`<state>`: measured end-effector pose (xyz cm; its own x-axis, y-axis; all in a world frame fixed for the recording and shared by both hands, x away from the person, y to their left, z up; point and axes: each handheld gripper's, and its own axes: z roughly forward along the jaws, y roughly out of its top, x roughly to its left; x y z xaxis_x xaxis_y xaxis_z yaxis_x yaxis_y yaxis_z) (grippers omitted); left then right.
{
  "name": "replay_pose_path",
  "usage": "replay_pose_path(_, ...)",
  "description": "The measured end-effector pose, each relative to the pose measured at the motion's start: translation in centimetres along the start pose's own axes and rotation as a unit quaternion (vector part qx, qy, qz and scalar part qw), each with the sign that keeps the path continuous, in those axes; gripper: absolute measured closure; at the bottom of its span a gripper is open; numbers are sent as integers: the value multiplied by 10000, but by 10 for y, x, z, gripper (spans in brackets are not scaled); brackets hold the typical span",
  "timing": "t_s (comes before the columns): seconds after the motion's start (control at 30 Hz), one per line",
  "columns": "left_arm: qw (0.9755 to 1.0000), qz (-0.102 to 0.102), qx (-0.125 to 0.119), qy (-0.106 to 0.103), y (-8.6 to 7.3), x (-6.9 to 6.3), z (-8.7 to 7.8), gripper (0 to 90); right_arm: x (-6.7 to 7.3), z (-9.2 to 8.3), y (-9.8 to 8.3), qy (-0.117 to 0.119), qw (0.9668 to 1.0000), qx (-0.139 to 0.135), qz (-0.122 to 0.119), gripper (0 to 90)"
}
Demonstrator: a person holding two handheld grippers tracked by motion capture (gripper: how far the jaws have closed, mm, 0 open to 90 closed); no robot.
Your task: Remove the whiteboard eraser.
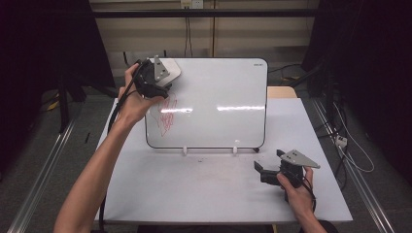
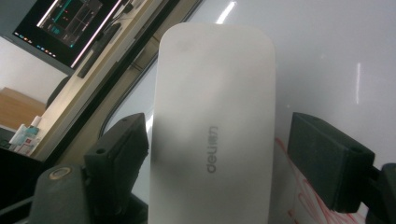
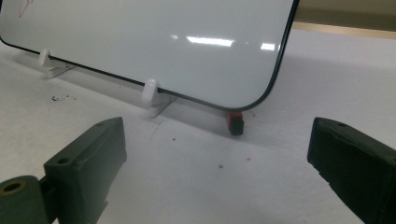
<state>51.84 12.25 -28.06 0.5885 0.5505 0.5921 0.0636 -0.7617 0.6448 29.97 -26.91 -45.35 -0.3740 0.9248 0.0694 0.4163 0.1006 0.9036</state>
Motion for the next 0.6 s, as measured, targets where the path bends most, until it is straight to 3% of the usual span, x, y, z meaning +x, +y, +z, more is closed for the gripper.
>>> replay_pose_path(0.3,9998,136,150,93,-4,1,7,298,0,0,0,8,10000,12,-6,45)
replay_pose_path(0.6,9997,48,200,118,-3,0,8,299,0,1,0,-2,10000,19,-14,45)
